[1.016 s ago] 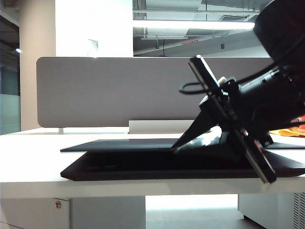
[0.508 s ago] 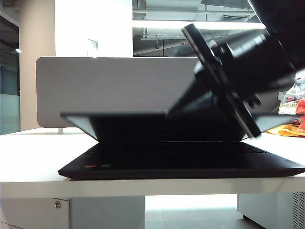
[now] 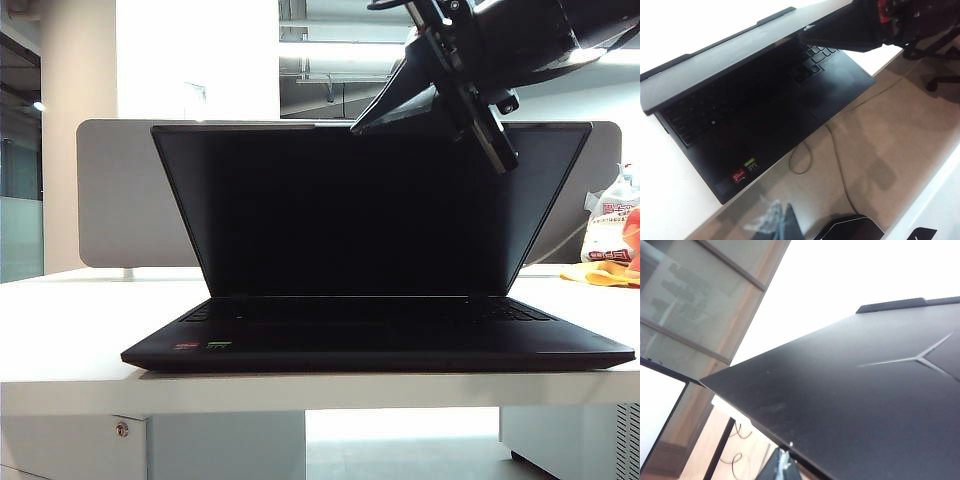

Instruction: Open the lid of the laptop and use the keypad to enter the password "123".

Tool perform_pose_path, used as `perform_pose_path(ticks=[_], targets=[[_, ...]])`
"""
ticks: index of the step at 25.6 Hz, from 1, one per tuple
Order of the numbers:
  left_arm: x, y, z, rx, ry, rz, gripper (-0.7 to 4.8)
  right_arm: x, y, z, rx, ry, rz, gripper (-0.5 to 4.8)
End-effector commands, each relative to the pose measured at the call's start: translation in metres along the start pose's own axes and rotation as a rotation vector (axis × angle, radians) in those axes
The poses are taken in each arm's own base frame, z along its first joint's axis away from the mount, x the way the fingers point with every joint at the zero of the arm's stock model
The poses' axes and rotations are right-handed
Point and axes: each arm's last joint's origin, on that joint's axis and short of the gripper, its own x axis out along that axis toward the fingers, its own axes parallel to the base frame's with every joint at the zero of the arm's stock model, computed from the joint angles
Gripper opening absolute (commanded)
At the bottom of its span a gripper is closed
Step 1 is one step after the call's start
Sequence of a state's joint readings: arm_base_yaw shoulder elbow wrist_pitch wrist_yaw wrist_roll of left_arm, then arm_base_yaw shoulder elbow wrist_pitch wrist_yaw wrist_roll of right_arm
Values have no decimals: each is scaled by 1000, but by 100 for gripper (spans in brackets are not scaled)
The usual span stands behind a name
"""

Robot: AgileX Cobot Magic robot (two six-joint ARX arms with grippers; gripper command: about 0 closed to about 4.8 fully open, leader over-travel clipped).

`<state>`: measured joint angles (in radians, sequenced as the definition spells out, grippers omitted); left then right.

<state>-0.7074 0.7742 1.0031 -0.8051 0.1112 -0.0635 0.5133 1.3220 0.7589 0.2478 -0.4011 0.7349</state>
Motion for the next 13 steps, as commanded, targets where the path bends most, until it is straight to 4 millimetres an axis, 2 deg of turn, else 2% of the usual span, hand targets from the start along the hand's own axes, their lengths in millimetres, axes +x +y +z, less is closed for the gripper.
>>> perform_pose_path(ticks=[1,8,11,13], targets=[[0,0,1,10,-8,2,-4,-2,6,6,-18,-4,48,-8],[0,0,1,12,-7,2,-4,-14,35,-17,-27,154,123,-8],[2,0,-1,7,3,2,-4,-15,37,-30,-66,234,86,-8],[12,2,-6,1,26,4,-4,-14,33,-40,-135,272,-18,-8]])
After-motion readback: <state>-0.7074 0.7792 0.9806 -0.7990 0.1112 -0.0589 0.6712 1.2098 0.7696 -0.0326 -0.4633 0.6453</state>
